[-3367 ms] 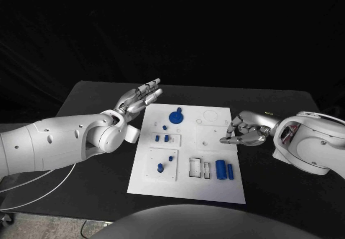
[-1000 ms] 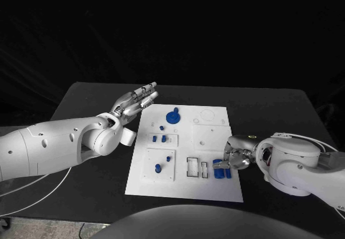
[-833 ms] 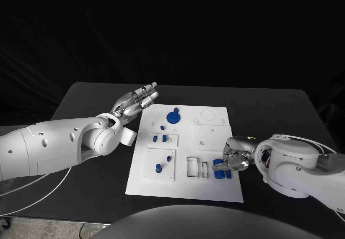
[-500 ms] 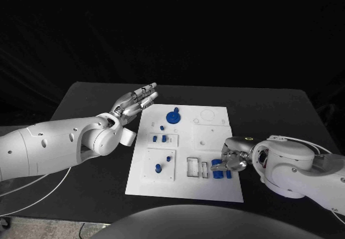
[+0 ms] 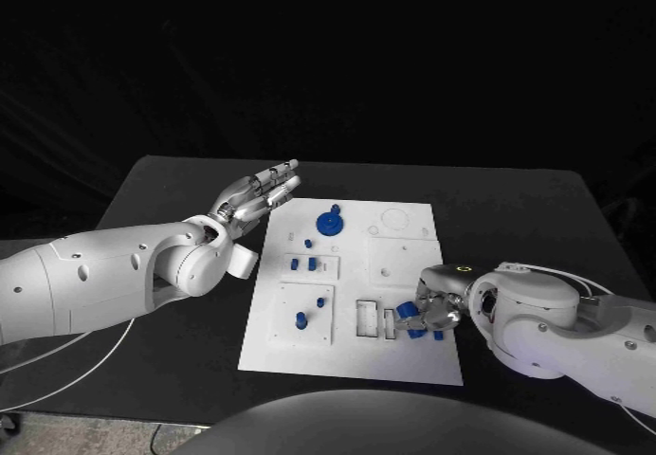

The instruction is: Assemble the parts on the task board

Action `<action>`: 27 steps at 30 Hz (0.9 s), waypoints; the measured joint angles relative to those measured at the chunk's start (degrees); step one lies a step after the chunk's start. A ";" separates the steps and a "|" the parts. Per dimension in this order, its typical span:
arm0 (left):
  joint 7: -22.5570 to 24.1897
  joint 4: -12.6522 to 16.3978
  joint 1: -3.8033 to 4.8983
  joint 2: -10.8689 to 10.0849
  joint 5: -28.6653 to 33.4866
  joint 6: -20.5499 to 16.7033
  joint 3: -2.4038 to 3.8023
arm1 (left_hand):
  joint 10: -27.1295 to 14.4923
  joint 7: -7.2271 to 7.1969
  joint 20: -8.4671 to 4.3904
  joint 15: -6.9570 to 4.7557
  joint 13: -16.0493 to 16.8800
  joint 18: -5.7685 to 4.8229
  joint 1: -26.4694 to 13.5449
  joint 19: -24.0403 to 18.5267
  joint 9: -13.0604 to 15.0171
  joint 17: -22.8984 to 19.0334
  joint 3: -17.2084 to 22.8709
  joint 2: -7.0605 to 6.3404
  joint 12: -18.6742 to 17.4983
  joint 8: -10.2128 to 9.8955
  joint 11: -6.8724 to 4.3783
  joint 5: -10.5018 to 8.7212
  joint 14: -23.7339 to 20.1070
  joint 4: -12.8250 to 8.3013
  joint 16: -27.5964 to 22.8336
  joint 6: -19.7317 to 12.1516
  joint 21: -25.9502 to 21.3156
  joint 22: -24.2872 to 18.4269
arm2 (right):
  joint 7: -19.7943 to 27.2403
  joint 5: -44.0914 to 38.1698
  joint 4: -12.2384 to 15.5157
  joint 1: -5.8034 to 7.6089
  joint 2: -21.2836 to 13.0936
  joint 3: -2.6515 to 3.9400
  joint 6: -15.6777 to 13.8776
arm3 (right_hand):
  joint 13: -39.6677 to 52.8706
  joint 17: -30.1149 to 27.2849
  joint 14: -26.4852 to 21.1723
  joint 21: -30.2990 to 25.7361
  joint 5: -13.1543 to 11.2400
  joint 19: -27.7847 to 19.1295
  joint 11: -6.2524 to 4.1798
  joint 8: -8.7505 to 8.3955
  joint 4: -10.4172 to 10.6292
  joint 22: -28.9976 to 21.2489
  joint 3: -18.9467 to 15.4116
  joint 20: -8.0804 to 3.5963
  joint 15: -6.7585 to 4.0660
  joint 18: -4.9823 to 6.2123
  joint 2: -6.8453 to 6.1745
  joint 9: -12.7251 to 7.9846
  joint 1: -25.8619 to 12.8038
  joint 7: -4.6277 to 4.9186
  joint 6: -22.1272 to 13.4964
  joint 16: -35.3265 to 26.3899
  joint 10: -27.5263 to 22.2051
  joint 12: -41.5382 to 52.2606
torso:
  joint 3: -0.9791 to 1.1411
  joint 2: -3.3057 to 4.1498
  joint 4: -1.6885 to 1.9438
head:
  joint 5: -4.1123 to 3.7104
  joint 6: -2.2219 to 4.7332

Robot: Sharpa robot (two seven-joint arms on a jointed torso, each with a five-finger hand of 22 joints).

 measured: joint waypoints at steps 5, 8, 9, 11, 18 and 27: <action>-0.16 -0.01 0.00 0.05 -0.05 0.19 0.00 | 0.00 0.31 0.00 0.00 0.00 0.00 0.30 0.00 0.06 0.00 0.00 0.30 0.00 0.24 0.00 0.71 0.00 0.00 0.23 0.31 0.00 0.06 | 0.02 -0.16 -0.38 -0.14 0.70 0.13 -0.19 | 0.00 -0.43 0.00 -0.21 1.89 0.00 0.60 -1.64 -0.87 0.00 -0.08 0.00 0.01 -0.01 0.47 0.05 0.75 0.77 -2.96 -0.16 -0.03 0.00 | 0.04 -0.02 0.00 | -0.01 0.00; -0.25 -0.02 -0.01 0.04 -0.07 0.30 0.00 | 0.00 0.40 0.13 0.00 -0.01 0.00 0.33 0.12 0.06 0.00 0.00 0.28 0.00 0.24 0.00 0.85 0.00 0.00 0.23 0.39 0.00 0.06 | 0.13 0.05 -0.44 -0.14 0.77 0.18 -0.47 | 0.00 -0.60 0.00 -0.21 4.02 0.00 1.14 -2.30 -1.66 0.00 0.07 0.00 0.27 0.00 1.00 0.14 1.27 1.83 -4.03 -0.16 -0.11 0.00 | 0.04 -0.03 0.00 | 0.01 0.00; -0.28 -0.03 -0.01 0.04 -0.07 0.33 0.00 | 0.00 0.39 0.20 0.00 -0.01 0.00 0.49 0.20 0.06 0.00 0.00 0.11 0.00 0.24 0.00 1.10 0.00 0.00 0.23 0.39 0.00 0.10 | 0.17 0.17 -0.46 -0.14 0.77 0.18 -0.58 | 0.00 -0.61 0.00 -0.21 5.48 0.00 1.14 -2.31 -1.90 0.00 0.00 0.00 0.44 -0.01 1.05 0.15 1.36 1.86 -4.07 -0.16 -0.11 0.00 | 0.04 -0.03 -0.01 | 0.03 0.00; -0.33 -0.04 -0.02 0.03 -0.08 0.38 0.00 | 0.00 0.39 0.00 0.03 -0.01 0.00 0.74 0.40 0.05 0.00 -0.11 0.28 0.00 0.24 0.00 1.11 0.04 0.12 0.23 0.39 0.00 0.11 | 0.26 0.62 -0.52 -0.17 0.78 0.18 -0.84 | 0.00 -0.61 0.00 -0.21 9.98 0.00 1.23 -2.34 -1.97 0.00 -0.07 0.01 0.44 0.00 1.02 0.97 2.05 2.16 -4.37 -0.16 -0.05 0.00 | 0.04 -0.03 -0.02 | 0.04 0.00; -0.46 -0.06 -0.04 0.06 -0.09 0.51 0.00 | 0.00 0.39 0.00 0.20 0.00 0.00 0.76 0.41 0.05 0.05 -0.14 0.30 0.23 0.24 0.00 1.82 0.20 0.15 0.23 0.39 0.00 0.21 | 0.46 2.50 -0.92 -0.19 0.96 0.22 -1.21 | 0.00 -1.40 -0.10 -0.55 26.32 0.09 1.95 -2.94 -2.13 0.04 -0.23 0.55 1.17 0.00 -0.08 6.49 3.54 3.51 -5.72 -0.48 -0.11 0.00 | 0.01 -0.04 -0.02 | -0.10 0.00; -0.65 -0.06 -0.09 0.03 -0.09 0.68 -0.01 | 0.00 0.39 0.20 0.41 0.04 0.01 1.05 0.61 0.04 0.10 -0.14 0.60 0.23 0.24 -0.01 2.15 0.41 0.15 0.45 0.39 0.22 0.40 | 0.83 7.62 -1.10 -0.05 0.43 0.39 -2.17 | -0.01 -0.87 -0.09 -0.55 41.91 0.09 2.37 -6.23 -1.08 0.04 0.82 0.96 1.41 0.00 -0.66 14.74 4.13 5.51 -7.72 -0.48 -0.31 0.00 | 0.04 -0.02 -0.01 | 0.11 0.00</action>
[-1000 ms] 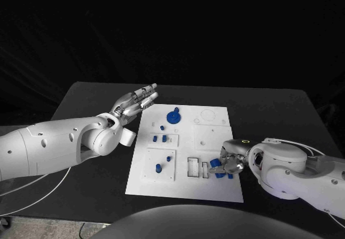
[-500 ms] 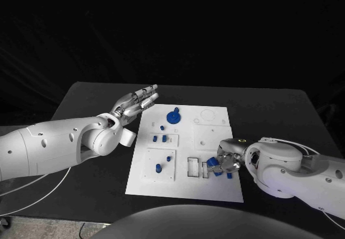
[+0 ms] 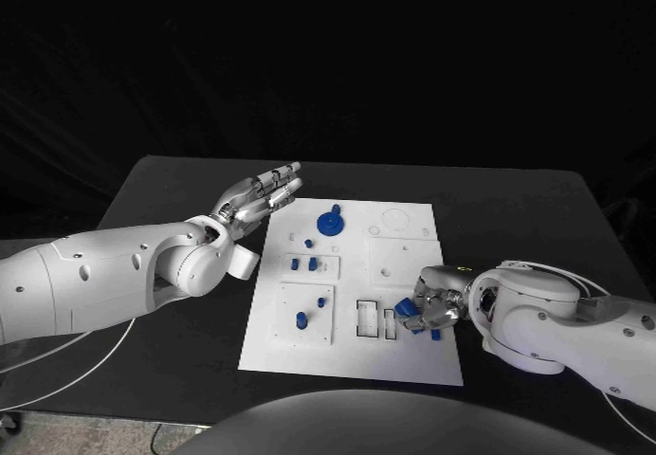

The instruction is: Assemble the parts on the task board

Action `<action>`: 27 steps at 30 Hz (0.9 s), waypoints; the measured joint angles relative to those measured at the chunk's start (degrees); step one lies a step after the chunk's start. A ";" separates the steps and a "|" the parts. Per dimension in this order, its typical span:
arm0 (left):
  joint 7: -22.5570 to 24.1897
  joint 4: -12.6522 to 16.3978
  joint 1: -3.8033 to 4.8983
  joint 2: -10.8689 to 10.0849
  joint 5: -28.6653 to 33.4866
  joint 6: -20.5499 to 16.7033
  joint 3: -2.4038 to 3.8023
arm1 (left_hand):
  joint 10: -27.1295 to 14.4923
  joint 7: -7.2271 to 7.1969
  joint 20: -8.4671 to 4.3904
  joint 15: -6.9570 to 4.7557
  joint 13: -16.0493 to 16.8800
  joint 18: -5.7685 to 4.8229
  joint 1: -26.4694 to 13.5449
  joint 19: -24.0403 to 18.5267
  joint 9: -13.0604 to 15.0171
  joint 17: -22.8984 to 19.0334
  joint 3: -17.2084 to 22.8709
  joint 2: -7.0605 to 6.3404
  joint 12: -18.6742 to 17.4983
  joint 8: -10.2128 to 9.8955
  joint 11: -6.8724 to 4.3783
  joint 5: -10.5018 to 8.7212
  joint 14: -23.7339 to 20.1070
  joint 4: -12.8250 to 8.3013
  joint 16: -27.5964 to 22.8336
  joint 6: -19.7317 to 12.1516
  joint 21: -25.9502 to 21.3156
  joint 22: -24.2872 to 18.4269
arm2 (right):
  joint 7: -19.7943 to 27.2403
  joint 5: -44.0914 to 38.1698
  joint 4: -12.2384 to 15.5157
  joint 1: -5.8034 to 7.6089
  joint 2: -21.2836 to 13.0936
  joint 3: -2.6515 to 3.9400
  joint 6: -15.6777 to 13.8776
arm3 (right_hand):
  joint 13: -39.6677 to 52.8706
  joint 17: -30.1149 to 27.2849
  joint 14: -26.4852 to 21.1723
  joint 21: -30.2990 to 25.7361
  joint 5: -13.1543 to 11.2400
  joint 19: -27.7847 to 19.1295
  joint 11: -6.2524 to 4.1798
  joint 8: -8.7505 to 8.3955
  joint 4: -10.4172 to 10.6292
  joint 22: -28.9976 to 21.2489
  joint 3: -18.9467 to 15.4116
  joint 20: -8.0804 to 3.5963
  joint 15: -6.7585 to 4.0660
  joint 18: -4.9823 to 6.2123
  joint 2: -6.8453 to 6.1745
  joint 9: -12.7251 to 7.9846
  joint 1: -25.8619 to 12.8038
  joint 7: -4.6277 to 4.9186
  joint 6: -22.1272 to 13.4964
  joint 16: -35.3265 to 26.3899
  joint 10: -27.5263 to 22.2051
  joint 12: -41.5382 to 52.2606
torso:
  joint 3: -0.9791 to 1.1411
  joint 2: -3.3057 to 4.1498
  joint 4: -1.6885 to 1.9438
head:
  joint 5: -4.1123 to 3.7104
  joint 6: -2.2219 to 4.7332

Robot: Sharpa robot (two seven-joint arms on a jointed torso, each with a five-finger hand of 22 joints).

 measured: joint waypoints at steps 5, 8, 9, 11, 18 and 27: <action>-0.08 0.02 -0.03 -0.05 0.00 0.08 0.00 | 0.00 0.00 -0.21 0.17 0.00 0.00 0.00 0.21 0.00 0.06 -0.16 0.00 0.00 0.00 0.00 0.23 0.17 -0.16 0.28 0.00 0.00 0.08 | 0.28 4.36 -0.08 0.04 -0.77 0.08 -1.71 | 0.00 0.47 0.07 0.67 0.11 0.00 0.02 -0.21 0.23 0.00 0.23 0.00 0.08 0.00 0.00 -0.02 0.01 -0.22 -0.85 0.47 0.00 0.00 | 0.00 0.02 0.00 | 0.10 0.00; -0.13 0.05 -0.04 -0.08 0.00 0.11 0.00 | 0.00 0.00 -0.21 0.21 0.00 0.00 0.00 0.21 0.00 0.06 -0.16 0.00 0.00 0.00 0.00 0.23 0.21 -0.16 0.28 0.00 0.00 0.15 | 0.50 7.93 0.05 0.19 -1.56 0.11 -2.92 | 0.00 0.78 0.07 0.89 0.13 0.00 0.11 0.36 0.38 -0.01 0.38 0.00 0.08 0.00 0.01 -3.63 -0.01 -0.76 -1.63 0.58 -0.10 0.00 | 0.00 0.02 0.01 | 0.18 0.00; -0.14 0.05 -0.04 -0.09 0.00 0.12 0.00 | 0.00 0.00 -0.21 0.21 -0.01 0.00 0.00 0.21 0.00 0.05 -0.16 0.00 0.00 0.00 0.00 0.30 0.21 -0.16 0.28 0.00 0.00 0.15 | 0.55 9.11 0.14 0.32 -1.81 0.11 -3.21 | 0.00 0.85 0.07 1.05 0.13 0.00 0.11 0.46 0.47 -0.01 0.47 0.00 0.08 0.00 0.01 -7.56 -0.01 -0.92 -1.55 0.78 -0.10 0.00 | 0.00 0.02 0.01 | 0.21 0.00; -0.17 0.05 -0.05 -0.13 0.00 0.13 0.00 | 0.00 0.00 -0.21 0.21 -0.01 0.00 0.00 0.21 0.00 0.05 -0.16 0.00 0.00 0.00 0.00 0.47 0.21 -0.16 0.28 0.00 0.23 0.15 | 0.58 12.12 0.43 0.77 -2.42 0.04 -3.76 | 0.00 0.97 0.07 1.07 0.04 -0.03 0.11 0.44 0.48 -0.01 0.48 0.03 0.08 0.00 0.18 -14.47 -0.18 -1.10 -1.59 0.78 -0.10 0.00 | -0.02 0.02 0.01 | 0.24 0.00; -0.25 0.02 -0.06 -0.12 -0.01 0.14 0.00 | 0.00 0.00 -0.21 0.21 -0.01 0.00 0.46 0.21 -0.01 0.11 -0.16 0.01 0.00 0.00 0.00 0.47 0.21 -0.16 0.28 0.00 0.23 0.21 | 0.31 22.55 1.43 2.59 -3.23 -0.20 -4.49 | 0.05 1.07 0.05 1.34 -4.41 -0.20 0.10 0.94 -1.70 -0.01 3.65 0.20 0.06 0.00 1.75 -16.04 -1.50 -2.52 -3.36 1.01 -0.12 0.00 | -0.07 -0.01 0.01 | 0.02 0.00; -0.43 0.01 -0.06 -0.01 -0.01 0.15 0.00 | 0.00 0.53 0.00 0.21 -0.02 -0.91 0.47 0.42 -0.01 0.10 -0.16 0.01 0.22 0.00 0.00 0.68 0.21 -0.16 0.49 0.10 0.23 0.27 | -0.15 31.82 1.86 3.06 -1.92 -0.18 -4.29 | 0.04 1.07 0.08 1.33 -8.91 -0.07 0.26 1.29 -4.18 -0.02 6.40 0.34 0.47 0.00 1.96 -14.86 -3.83 -2.23 -3.65 1.01 0.04 0.00 | -0.11 -0.02 0.05 | -0.16 0.00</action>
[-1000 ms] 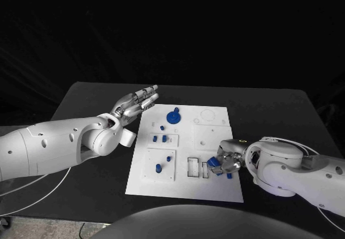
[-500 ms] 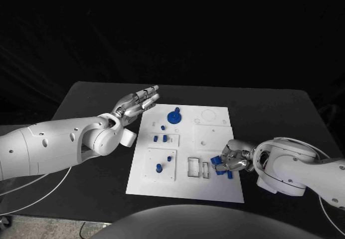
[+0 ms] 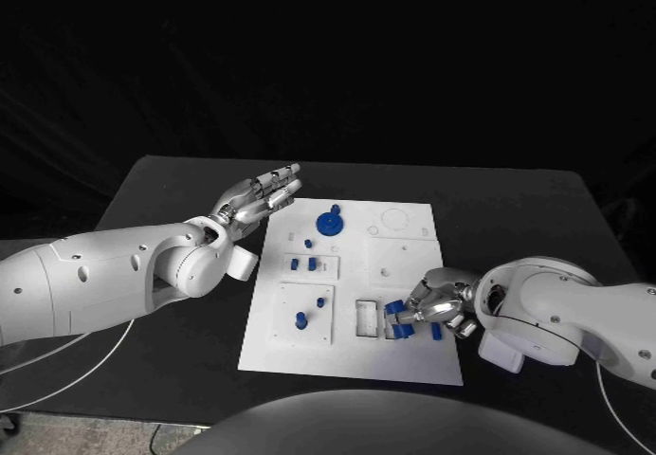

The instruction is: Assemble the parts on the task board

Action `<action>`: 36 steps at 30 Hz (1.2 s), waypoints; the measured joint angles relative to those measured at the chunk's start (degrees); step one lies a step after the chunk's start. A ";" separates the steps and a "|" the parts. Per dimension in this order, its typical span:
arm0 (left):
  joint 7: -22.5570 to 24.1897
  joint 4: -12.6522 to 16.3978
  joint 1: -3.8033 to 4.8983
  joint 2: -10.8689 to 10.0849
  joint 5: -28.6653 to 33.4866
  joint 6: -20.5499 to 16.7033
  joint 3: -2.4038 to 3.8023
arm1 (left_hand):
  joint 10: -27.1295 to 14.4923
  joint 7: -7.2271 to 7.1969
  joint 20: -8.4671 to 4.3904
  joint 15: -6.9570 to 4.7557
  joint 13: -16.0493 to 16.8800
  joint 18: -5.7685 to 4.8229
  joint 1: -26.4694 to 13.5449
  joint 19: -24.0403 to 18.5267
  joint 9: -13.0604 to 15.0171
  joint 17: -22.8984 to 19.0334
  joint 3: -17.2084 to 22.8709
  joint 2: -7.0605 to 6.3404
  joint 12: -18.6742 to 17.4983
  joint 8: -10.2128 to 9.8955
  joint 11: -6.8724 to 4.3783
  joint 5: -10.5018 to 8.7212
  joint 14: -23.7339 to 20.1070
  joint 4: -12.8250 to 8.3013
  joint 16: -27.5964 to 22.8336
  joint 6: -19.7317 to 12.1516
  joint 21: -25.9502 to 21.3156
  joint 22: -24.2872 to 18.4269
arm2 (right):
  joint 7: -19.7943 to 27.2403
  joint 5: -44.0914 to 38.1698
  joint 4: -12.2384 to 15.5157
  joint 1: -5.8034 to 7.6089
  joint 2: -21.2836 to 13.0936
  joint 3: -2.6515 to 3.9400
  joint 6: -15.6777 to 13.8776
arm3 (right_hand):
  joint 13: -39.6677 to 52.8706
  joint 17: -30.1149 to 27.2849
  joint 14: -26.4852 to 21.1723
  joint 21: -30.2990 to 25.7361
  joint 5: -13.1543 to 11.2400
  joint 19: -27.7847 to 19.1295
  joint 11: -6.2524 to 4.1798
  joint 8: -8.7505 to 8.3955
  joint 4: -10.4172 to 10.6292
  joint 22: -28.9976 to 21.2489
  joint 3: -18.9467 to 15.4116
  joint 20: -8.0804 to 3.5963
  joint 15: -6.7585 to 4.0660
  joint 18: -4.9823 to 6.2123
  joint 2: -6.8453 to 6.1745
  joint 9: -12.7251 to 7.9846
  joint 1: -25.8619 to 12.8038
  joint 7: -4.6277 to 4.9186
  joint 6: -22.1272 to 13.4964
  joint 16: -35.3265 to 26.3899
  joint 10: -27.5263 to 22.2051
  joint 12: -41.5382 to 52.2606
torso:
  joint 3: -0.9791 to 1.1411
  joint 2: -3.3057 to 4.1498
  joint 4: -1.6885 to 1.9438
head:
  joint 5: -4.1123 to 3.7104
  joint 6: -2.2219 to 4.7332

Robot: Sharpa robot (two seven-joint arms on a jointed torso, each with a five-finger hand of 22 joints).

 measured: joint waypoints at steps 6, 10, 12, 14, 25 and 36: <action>-0.10 0.02 0.00 0.03 0.04 0.00 0.00 | 0.00 0.00 -0.15 0.00 -0.01 0.00 0.00 0.15 0.00 0.00 -0.18 0.00 0.00 0.00 0.00 0.00 0.00 0.18 0.00 0.00 0.00 0.00 | -0.14 2.93 -1.02 -0.02 1.83 -0.01 0.07 | 0.00 -0.06 0.00 0.00 -1.02 0.07 0.00 0.00 -0.01 0.00 0.32 0.07 0.00 0.00 0.28 0.00 -0.29 0.03 -0.04 0.00 0.00 0.00 | -0.03 -0.01 0.00 | -0.05 0.00; -0.14 0.03 0.00 0.06 0.07 0.00 0.00 | 0.00 0.00 -0.21 0.18 -0.01 0.00 0.00 0.21 0.00 0.00 -0.18 0.00 0.00 0.00 0.00 0.00 0.18 0.18 0.00 0.00 0.00 0.03 | -0.18 4.10 -1.91 -0.38 2.99 -0.01 0.01 | -0.01 -0.41 0.00 -0.28 -1.37 0.07 0.00 0.29 -0.49 0.00 0.81 0.07 0.00 0.00 0.41 0.00 -0.72 0.14 -0.14 0.00 -0.01 0.00 | 0.00 -0.01 0.00 | 0.02 0.00; -0.15 0.05 0.00 0.04 0.08 0.00 0.00 | 0.00 0.00 -0.21 0.21 -0.01 0.00 0.00 0.20 0.00 -0.01 -0.18 0.00 0.00 0.00 0.00 0.00 0.21 0.18 0.00 0.00 0.00 0.06 | -0.19 4.63 -2.42 -0.57 3.53 -0.03 -0.16 | -0.01 -0.46 0.00 -0.28 -1.54 0.07 0.00 0.29 -0.65 -0.01 0.97 0.07 0.00 0.00 0.43 0.04 -0.75 0.18 -0.19 0.00 -0.01 0.00 | 0.03 0.00 0.00 | 0.09 0.00; -0.16 0.07 0.00 0.00 0.09 0.00 0.00 | 0.00 0.00 -0.21 0.21 0.02 0.00 0.00 0.20 0.00 -0.01 -0.18 0.00 0.00 0.00 0.00 0.00 0.21 0.18 0.00 0.00 0.00 0.06 | -0.19 5.05 -2.77 -0.67 3.87 -0.04 -0.43 | -0.01 -0.64 0.00 -0.56 -1.87 0.07 0.00 0.30 -0.59 -0.01 1.20 0.07 0.00 0.00 0.33 0.09 -0.86 0.22 -0.22 0.00 -0.01 0.00 | 0.03 0.01 0.00 | 0.15 0.00; -0.21 0.11 0.00 0.00 0.10 0.00 0.00 | 0.00 0.41 -0.21 0.21 0.04 0.01 0.00 0.20 -0.01 -0.01 -0.18 0.00 0.00 0.00 0.00 0.22 0.21 0.18 0.00 0.00 0.00 0.06 | -0.19 7.26 -3.70 -0.81 5.00 -0.01 -2.48 | -0.02 -1.96 0.00 -1.55 -7.52 -0.13 0.00 1.19 0.10 -0.02 1.30 0.27 0.00 0.00 1.87 0.29 -2.93 0.08 -1.38 -0.50 -0.01 0.00 | 0.07 0.06 -0.07 | 0.14 0.00; -0.23 0.05 -0.01 0.05 0.10 0.00 0.00 | 0.00 0.41 -0.21 0.21 0.03 0.01 0.45 0.20 -0.01 0.04 -0.33 0.00 0.00 0.00 0.00 0.25 0.21 0.03 0.00 0.00 0.00 0.11 | -0.20 8.92 -4.01 -0.89 5.70 0.01 -2.83 | -0.02 -2.29 0.00 -1.80 -15.22 -0.13 0.00 1.37 1.44 -0.02 0.30 0.27 0.00 0.00 2.19 -0.14 -4.42 0.33 -2.23 -0.56 -0.02 0.00 | 0.11 0.05 -0.07 | 0.15 0.00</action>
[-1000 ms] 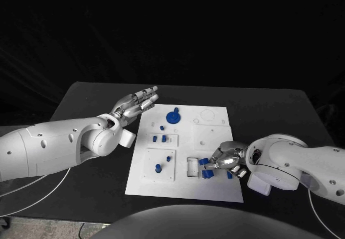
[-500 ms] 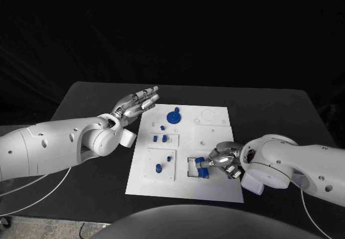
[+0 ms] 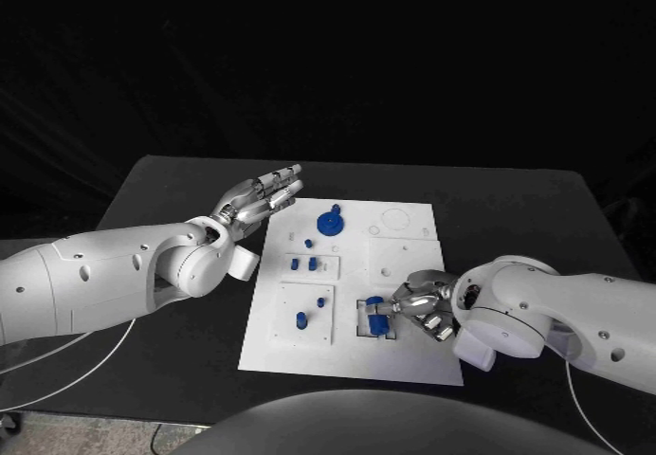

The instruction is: Assemble the parts on the task board

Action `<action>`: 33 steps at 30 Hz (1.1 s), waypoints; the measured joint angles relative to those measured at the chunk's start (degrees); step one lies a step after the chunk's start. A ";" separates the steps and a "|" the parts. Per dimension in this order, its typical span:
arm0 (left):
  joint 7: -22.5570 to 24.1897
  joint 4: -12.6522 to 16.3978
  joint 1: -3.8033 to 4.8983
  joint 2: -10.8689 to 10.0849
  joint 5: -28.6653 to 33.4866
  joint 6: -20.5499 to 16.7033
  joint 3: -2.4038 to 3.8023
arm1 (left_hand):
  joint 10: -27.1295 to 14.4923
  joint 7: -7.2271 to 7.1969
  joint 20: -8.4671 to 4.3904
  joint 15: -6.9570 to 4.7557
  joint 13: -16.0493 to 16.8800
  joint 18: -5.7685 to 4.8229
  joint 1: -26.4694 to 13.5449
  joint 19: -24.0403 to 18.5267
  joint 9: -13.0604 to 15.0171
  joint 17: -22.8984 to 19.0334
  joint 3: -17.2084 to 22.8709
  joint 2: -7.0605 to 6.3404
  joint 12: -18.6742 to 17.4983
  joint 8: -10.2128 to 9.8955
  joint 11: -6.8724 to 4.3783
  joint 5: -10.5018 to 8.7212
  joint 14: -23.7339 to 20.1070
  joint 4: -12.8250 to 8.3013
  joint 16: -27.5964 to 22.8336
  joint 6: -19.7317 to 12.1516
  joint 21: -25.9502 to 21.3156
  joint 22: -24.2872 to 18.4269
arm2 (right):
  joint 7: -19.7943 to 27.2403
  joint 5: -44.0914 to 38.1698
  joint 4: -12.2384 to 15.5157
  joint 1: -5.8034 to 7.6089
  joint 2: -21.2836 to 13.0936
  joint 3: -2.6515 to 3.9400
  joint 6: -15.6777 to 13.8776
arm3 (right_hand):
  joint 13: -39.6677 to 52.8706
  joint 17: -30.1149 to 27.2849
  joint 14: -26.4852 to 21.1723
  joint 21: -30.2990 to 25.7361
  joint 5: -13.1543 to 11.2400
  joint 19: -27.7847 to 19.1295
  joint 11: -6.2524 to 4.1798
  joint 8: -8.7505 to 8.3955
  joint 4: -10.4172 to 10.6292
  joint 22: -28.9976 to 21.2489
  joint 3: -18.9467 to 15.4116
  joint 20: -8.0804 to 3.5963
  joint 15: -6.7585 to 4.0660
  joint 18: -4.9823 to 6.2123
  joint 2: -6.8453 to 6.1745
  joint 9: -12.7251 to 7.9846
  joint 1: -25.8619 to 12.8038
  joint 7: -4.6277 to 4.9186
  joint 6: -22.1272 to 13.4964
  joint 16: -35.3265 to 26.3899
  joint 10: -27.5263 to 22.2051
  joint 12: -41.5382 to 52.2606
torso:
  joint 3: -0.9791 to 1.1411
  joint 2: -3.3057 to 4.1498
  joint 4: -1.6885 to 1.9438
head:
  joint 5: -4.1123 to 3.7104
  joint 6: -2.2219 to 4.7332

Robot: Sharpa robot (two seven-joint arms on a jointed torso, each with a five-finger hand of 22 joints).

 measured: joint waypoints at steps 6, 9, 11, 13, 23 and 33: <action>-0.03 -0.02 0.00 0.02 0.00 0.00 0.00 | 0.00 0.00 0.00 0.00 0.00 0.00 0.00 0.00 0.00 0.00 -0.01 0.00 0.00 0.00 0.00 0.22 0.00 -0.01 0.24 0.00 0.00 0.00 | -0.11 0.28 -0.17 0.01 0.10 0.00 0.17 | 0.00 -0.17 0.00 0.00 -4.56 0.21 0.16 0.03 0.14 0.00 -0.81 0.21 0.41 0.00 -0.23 -0.49 -0.23 -0.01 -0.39 -0.22 0.17 0.00 | -0.04 -0.01 0.01 | 0.07 0.00; -0.05 -0.04 0.00 0.06 0.00 0.01 0.00 | 0.00 0.41 0.00 0.00 -0.01 0.01 0.22 0.00 0.00 -0.01 0.00 -0.23 0.00 0.00 0.00 0.22 0.00 0.00 0.24 0.00 0.00 0.00 | -0.17 0.28 -0.23 0.02 0.11 0.02 0.35 | 0.00 -0.24 0.00 -0.01 -6.30 0.21 0.15 0.05 0.05 0.05 -1.37 0.21 0.41 0.00 -0.23 -0.84 -0.23 0.12 -0.52 -0.22 0.18 0.00 | -0.03 -0.01 0.02 | 0.08 0.00; -0.07 -0.04 0.00 0.07 0.00 0.01 0.00 | 0.00 0.41 0.00 0.00 -0.01 0.01 0.22 0.00 0.00 -0.01 -0.01 -0.23 0.00 0.00 0.00 0.22 0.00 0.00 0.24 0.00 0.00 0.00 | -0.19 0.28 -0.25 0.03 0.11 0.03 0.47 | 0.00 -0.34 0.00 -0.25 -7.64 0.21 0.15 0.19 0.22 0.05 -1.54 0.21 0.41 0.00 -0.01 -1.00 -0.45 0.14 -0.66 -0.22 0.18 0.00 | -0.04 -0.01 0.03 | 0.10 0.00; -0.08 -0.05 0.00 0.07 0.00 0.01 0.00 | 0.00 0.41 0.00 0.00 -0.01 0.00 0.22 0.00 0.00 -0.01 0.00 -0.23 0.00 0.00 0.00 0.22 0.00 0.00 0.24 0.00 0.00 -0.01 | -0.21 0.26 -0.27 0.04 0.11 0.04 0.57 | -0.01 -0.35 0.00 -0.25 -8.24 0.21 0.15 0.24 0.06 0.04 -1.68 0.21 0.41 0.00 -0.01 -1.03 -0.45 0.00 -0.81 -0.22 0.18 0.00 | -0.04 -0.02 0.03 | 0.13 0.00; -0.14 -0.13 0.00 0.12 0.00 0.04 0.00 | 0.00 0.41 0.00 0.00 -0.01 0.00 0.44 0.00 0.00 -0.01 0.00 -0.01 0.00 0.00 0.00 0.47 0.00 0.00 0.24 0.00 0.22 -0.01 | -0.25 0.01 -0.29 0.07 0.08 0.09 1.18 | -0.01 -0.54 0.00 -0.47 -14.74 0.21 0.15 0.49 0.66 0.04 -3.95 0.20 0.40 0.00 -0.16 -1.73 -1.84 0.21 -1.64 -0.22 0.18 0.00 | -0.04 -0.04 0.01 | 0.18 0.00; -0.20 -0.17 0.00 0.15 0.00 0.10 0.00 | 0.00 0.40 0.00 0.00 -0.02 0.01 0.44 0.00 -0.01 -0.02 0.00 -0.01 0.00 0.00 0.00 0.46 0.00 0.00 0.23 0.00 0.22 -0.02 | -0.25 -0.19 -0.17 0.08 -0.09 0.12 1.59 | -0.01 -0.54 0.00 -0.47 -20.32 0.00 0.15 0.45 1.73 0.03 -6.04 0.41 0.40 0.00 -0.23 -2.38 -2.79 0.30 -1.73 -0.22 0.18 0.00 | -0.01 -0.01 0.00 | 0.23 0.00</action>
